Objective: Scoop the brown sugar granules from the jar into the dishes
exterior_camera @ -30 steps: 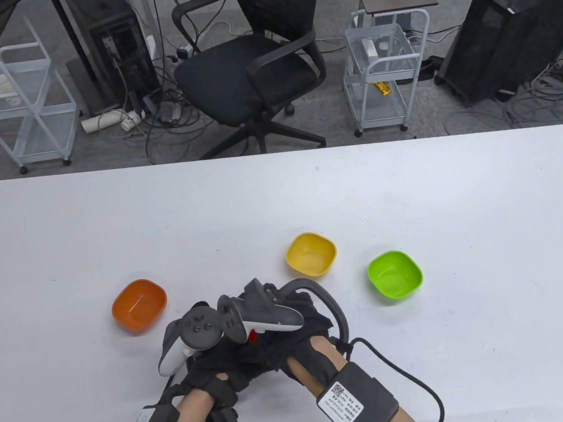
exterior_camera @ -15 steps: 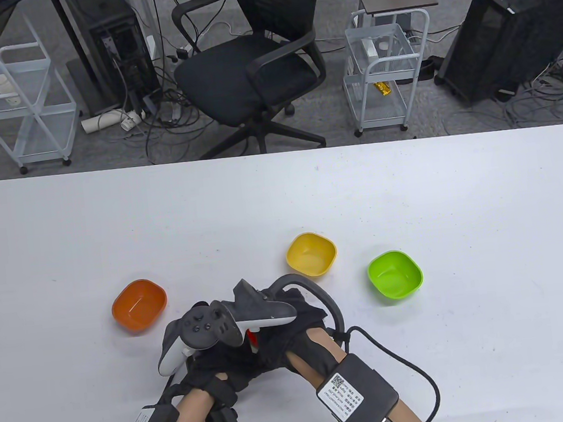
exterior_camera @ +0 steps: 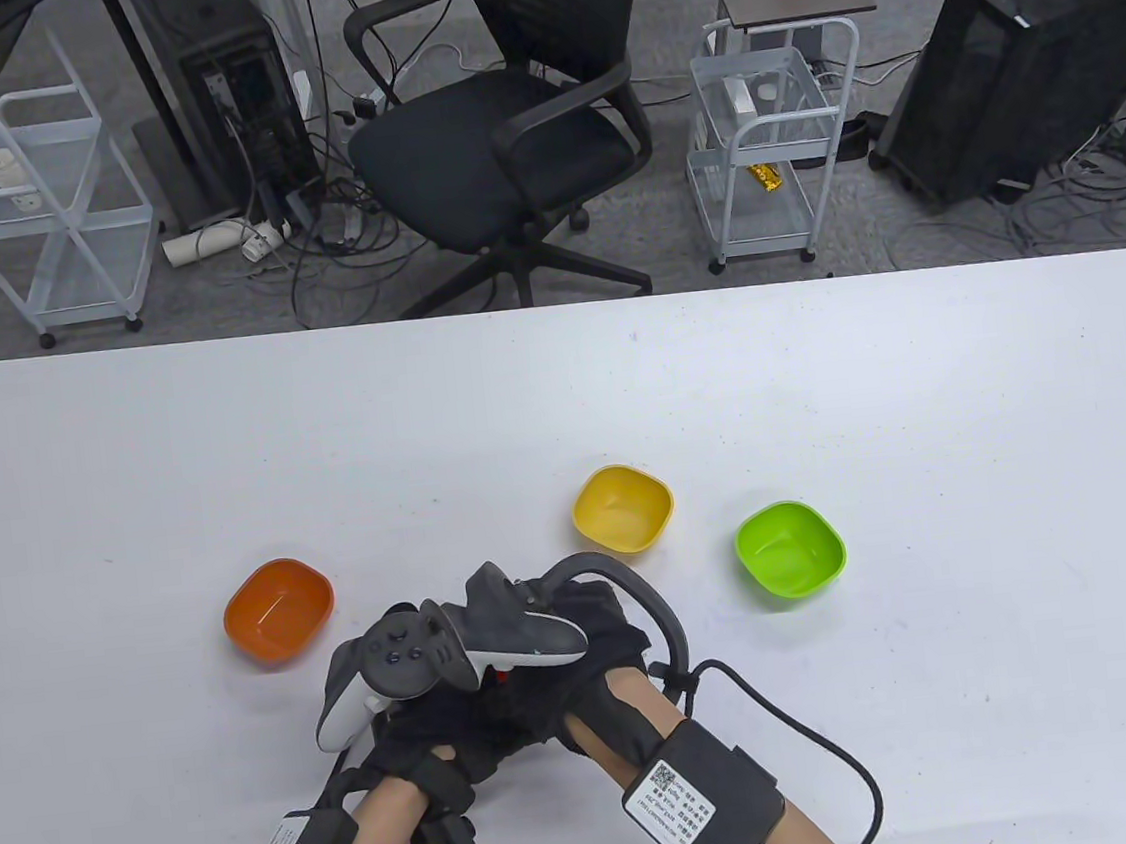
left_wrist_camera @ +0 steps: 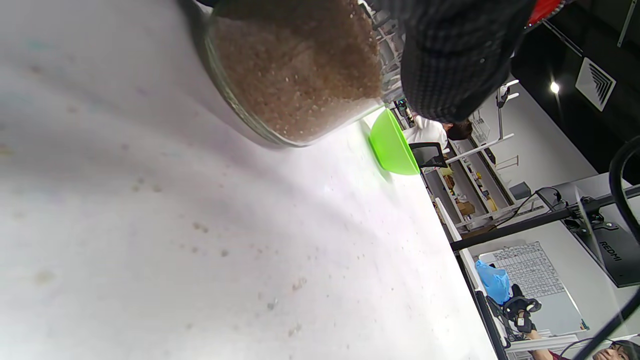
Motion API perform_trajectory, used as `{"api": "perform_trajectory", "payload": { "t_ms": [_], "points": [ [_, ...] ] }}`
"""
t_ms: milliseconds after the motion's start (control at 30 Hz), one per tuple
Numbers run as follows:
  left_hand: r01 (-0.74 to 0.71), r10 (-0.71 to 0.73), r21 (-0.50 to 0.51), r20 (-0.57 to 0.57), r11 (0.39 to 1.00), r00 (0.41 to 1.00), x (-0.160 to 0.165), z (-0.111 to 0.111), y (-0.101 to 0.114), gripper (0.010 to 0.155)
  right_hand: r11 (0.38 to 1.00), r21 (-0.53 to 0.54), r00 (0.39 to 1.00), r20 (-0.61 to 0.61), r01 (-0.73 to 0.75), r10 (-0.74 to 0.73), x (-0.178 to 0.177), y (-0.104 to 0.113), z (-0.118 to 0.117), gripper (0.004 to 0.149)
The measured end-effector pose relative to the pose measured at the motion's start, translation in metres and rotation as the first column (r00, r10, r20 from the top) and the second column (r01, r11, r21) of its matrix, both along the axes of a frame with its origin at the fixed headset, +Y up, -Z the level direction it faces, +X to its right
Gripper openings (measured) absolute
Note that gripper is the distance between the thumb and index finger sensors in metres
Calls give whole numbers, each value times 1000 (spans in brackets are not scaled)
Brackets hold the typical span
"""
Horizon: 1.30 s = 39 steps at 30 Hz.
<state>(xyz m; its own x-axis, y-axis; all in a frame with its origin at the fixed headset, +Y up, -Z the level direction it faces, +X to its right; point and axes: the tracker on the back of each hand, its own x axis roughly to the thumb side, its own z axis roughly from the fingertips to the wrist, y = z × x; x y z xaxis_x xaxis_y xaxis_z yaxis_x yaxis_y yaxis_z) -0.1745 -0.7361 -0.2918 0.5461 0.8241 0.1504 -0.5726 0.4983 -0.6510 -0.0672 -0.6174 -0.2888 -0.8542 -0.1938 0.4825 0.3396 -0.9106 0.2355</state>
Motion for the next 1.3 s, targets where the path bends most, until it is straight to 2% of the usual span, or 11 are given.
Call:
{"api": "perform_trajectory", "payload": {
  "t_ms": [133,200,267,367,500,633,767,967,1067,1233,1300],
  "points": [
    [3,-3,1,3,1000,1000,0,0,0,113,995,-93,997,-72,31,-38,2,1,1,81],
    [3,-3,1,2,1000,1000,0,0,0,113,994,-104,994,-104,12,-23,1,-2,1,81],
    [4,-4,0,1,1000,1000,0,0,0,113,992,-126,996,-85,22,-33,1,-3,1,81],
    [6,-6,1,0,1000,1000,0,0,0,113,994,-113,999,-49,-5,-1,4,-2,2,87],
    [6,-6,1,0,1000,1000,0,0,0,113,1000,-19,1000,17,-24,25,5,-3,3,97],
    [10,-10,2,0,1000,1000,0,0,0,114,1000,10,1000,10,1,-1,3,-2,2,86],
    [12,-12,3,2,1000,1000,-1,-1,0,114,997,-72,999,-20,35,-37,3,-1,1,83],
    [11,-11,-1,1,1000,1000,-1,-1,0,113,991,-105,994,-60,83,-90,9,3,2,82],
    [7,-7,0,3,1000,1000,-1,0,1,113,988,-98,990,-63,123,-130,14,6,3,81],
    [72,-73,101,10,992,997,-7,5,12,117,970,-64,971,-24,235,-237,33,19,2,81],
    [64,-66,111,13,992,998,-13,8,18,114,962,-19,962,-4,274,-274,42,25,3,81]
  ]
}}
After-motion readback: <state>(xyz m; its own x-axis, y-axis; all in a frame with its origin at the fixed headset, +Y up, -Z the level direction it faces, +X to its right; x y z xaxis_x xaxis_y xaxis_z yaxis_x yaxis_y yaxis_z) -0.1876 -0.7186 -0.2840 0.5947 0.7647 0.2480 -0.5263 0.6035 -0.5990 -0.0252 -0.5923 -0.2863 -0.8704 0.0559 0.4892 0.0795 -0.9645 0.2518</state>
